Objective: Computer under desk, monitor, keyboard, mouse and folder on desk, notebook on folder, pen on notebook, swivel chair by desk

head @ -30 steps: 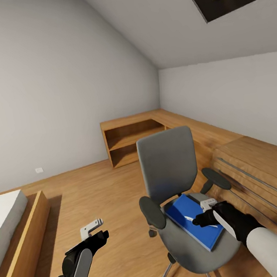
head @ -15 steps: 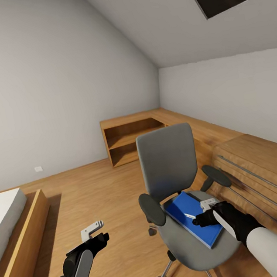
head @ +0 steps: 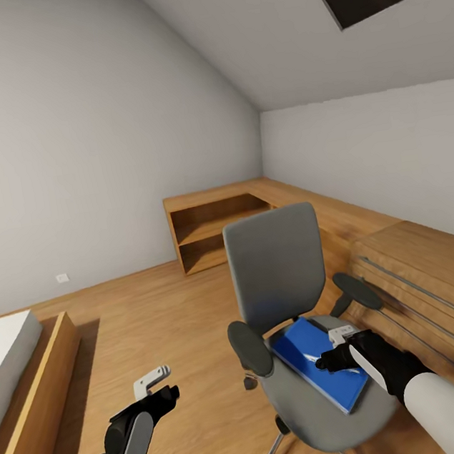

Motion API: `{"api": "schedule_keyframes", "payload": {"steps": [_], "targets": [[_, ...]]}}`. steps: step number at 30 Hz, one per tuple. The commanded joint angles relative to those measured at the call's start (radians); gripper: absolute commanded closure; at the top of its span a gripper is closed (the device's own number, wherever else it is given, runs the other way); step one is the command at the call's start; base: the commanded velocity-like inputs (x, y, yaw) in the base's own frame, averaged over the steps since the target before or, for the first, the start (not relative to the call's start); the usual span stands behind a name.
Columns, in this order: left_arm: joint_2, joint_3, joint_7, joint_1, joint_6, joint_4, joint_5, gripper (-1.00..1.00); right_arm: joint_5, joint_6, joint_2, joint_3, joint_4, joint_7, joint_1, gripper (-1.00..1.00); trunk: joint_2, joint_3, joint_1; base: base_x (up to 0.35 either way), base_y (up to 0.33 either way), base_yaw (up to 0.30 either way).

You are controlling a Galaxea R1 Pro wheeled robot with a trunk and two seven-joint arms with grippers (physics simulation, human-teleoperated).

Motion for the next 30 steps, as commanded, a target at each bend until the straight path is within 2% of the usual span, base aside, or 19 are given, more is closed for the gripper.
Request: {"api": "schedule_keyframes", "payload": {"steps": [1, 13, 23, 30], "targets": [[0.000, -0.001, 0.009, -0.001, 0.001, -0.001, 0.011, -1.00, -0.010, 0.004, -0.002, 0.007, -0.001, -0.003, -0.001, -1.00, -0.001, -0.001, 0.000, 0.231, 0.000, 0.000], [0.002, 0.001, 0.006, -0.001, 0.002, 0.012, 0.011, -1.00, -0.009, 0.004, -0.002, 0.007, -0.001, -0.003, -0.001, -1.00, -0.001, -0.001, 0.000, 0.110, 0.000, 0.000], [0.000, 0.001, 0.011, -0.001, 0.002, -0.005, 0.009, -1.00, 0.008, 0.004, -0.002, 0.007, -0.001, -0.003, -0.001, -1.00, -0.001, -0.001, 0.000, 0.013, 0.000, 0.000], [0.000, 0.001, 0.013, -0.001, 0.001, -0.007, 0.009, -1.00, 0.010, 0.004, -0.003, 0.006, -0.001, -0.003, -0.001, -1.00, -0.050, -0.023, 0.027, 0.000, 0.000, 0.000]]}}
